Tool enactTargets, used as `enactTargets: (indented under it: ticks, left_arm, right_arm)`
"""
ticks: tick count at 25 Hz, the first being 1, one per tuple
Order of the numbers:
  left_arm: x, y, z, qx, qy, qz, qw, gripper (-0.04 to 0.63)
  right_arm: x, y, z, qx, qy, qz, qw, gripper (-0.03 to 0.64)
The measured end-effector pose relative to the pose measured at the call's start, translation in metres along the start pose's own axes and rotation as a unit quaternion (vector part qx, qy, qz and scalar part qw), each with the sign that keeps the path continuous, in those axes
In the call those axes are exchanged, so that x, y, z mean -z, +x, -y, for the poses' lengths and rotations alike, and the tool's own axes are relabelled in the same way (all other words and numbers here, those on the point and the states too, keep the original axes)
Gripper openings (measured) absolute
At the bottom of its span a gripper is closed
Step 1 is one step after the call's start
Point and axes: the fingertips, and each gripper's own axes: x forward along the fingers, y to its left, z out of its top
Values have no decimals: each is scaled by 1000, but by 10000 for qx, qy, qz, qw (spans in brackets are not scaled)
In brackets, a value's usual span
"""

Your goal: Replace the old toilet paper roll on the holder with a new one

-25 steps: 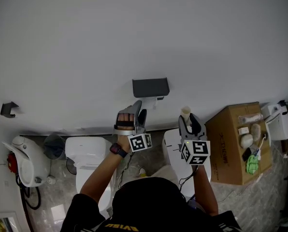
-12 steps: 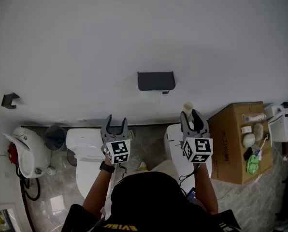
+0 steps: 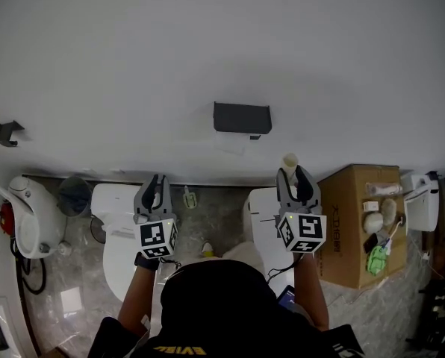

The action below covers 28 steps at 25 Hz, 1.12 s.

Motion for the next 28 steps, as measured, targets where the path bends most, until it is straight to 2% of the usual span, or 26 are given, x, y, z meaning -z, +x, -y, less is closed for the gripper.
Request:
enactTargets:
  ticks: [2,4,9,11,15,19,28]
  left_arm:
    - [-8,-2,-1,-21,-31,69,10000,32]
    - [-18,-4,0,53,-94,186,9998,21]
    - [-41,-12,2,286,-584,418,9970,14]
    - [-50,-12,0,286,-609,536,9963,12]
    - [-62,-15,0,387,-979,611,9926,12]
    - [-70,-16,-1,388,-912,702,9926,12]
    - [-65,-19,8,567,-860,638,9926,12]
  right_arm:
    - [-5,-1,-2,-7,-46,82,10000,167]
    - [-10,-2,-2,-1,-66,160,9999,167]
    - [-16,-6,-4,-27,32,277,9996,167]
    - [-18,-5,-5,-13,-5,312,9995,167]
    - [-11,-5,-1,82,-11,206,9998,167]
    - [-13,-6,1,108,7,244,9996,166]
    - [-15,-8,-2,82,-54,248,9996,166]
